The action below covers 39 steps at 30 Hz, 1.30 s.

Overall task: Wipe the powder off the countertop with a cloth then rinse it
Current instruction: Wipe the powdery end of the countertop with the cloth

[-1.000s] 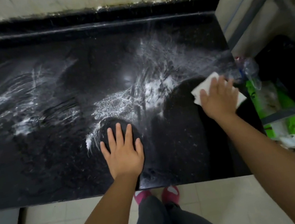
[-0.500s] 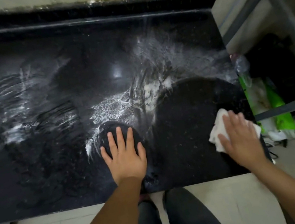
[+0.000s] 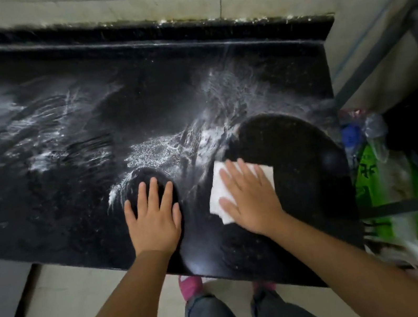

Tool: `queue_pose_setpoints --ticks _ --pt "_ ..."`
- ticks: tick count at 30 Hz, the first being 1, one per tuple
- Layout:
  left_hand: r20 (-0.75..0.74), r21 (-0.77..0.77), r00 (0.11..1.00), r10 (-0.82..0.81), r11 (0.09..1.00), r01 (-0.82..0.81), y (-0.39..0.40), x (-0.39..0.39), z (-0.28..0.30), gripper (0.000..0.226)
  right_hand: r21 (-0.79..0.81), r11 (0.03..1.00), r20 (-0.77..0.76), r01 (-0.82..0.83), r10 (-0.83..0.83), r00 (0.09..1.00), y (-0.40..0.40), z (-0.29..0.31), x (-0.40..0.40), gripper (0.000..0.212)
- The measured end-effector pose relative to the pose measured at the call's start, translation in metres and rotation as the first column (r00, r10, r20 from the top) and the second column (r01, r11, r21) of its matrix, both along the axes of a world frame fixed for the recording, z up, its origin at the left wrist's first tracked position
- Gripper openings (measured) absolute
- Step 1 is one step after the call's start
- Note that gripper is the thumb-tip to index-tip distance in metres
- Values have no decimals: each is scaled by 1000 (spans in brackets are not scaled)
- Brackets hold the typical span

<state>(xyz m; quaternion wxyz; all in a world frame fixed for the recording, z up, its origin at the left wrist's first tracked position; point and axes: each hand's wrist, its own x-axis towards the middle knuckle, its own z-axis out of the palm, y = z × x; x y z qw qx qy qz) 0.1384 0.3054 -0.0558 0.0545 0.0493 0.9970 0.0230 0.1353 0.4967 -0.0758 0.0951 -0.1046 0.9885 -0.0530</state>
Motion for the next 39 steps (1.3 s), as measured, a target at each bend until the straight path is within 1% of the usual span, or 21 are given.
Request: queue_pose_setpoints --ticks 3,5,7,8,10,11,12,14,15,17,19,22,25,27,29,30,31,33,34,36,39 --pt "-47 11 998 34 999 -34 23 19 6 49 39 996 17 -80 79 997 49 -5 63 52" --pt "-4 65 997 81 995 -81 45 34 7 48 101 994 35 -41 37 999 96 -4 84 56" --pt "47 108 994 99 989 -103 67 47 4 50 153 987 108 42 -59 992 129 3 81 65" --pt "74 123 993 92 987 -100 77 51 3 53 162 984 111 78 -96 989 139 7 72 73" --pt "107 142 991 86 985 -101 89 53 -4 51 98 982 88 163 -172 981 148 11 45 93" --pt "94 153 992 84 983 -98 92 52 -7 50 80 968 113 240 -248 962 149 15 27 92" --pt "76 160 994 83 983 -94 94 52 -12 51 80 944 108 319 -327 939 151 16 9 83" --pt "76 165 993 91 981 -102 95 54 -18 57 89 891 33 444 -449 893 150 15 -32 65" --pt "84 189 990 112 974 -126 95 54 -20 62 63 873 6 484 -485 875 146 14 -53 62" --pt "62 225 990 125 965 -136 95 56 -24 68 24 848 35 530 -531 847 131 14 -86 61" --pt "15 222 990 144 964 -143 96 55 -25 72 14 886 52 464 -464 884 109 10 -112 63" --pt "43 209 987 158 964 -163 99 54 -25 65 -20 979 75 202 -200 977 59 10 -119 65" --pt "23 160 991 135 977 -137 99 54 -26 54 -53 997 109 -64 69 992 29 6 -75 65" --pt "-2 132 993 120 984 -119 98 55 -27 52 -60 981 89 -183 188 978 42 5 -38 69" --pt "12 149 992 125 981 -126 97 54 -27 55 -16 994 36 -105 105 994 76 5 -16 76" --pt "36 173 990 136 975 -140 98 54 -26 58 20 1000 18 -11 10 1000 98 4 -17 74" --pt "55 195 988 145 969 -153 98 55 -25 62 57 994 52 97 -100 994 122 5 -24 69" --pt "36 210 988 149 966 -153 98 57 -27 70 75 954 91 289 -295 951 156 9 -46 62" --pt "26 206 988 150 967 -152 98 57 -28 71 62 935 61 349 -352 934 168 10 -61 62" --pt "35 195 989 146 969 -150 97 55 -26 67 42 907 27 418 -420 907 177 11 -95 61" --pt "20 161 989 146 976 -147 96 53 -27 58 28 877 47 479 -480 876 162 11 -142 60"
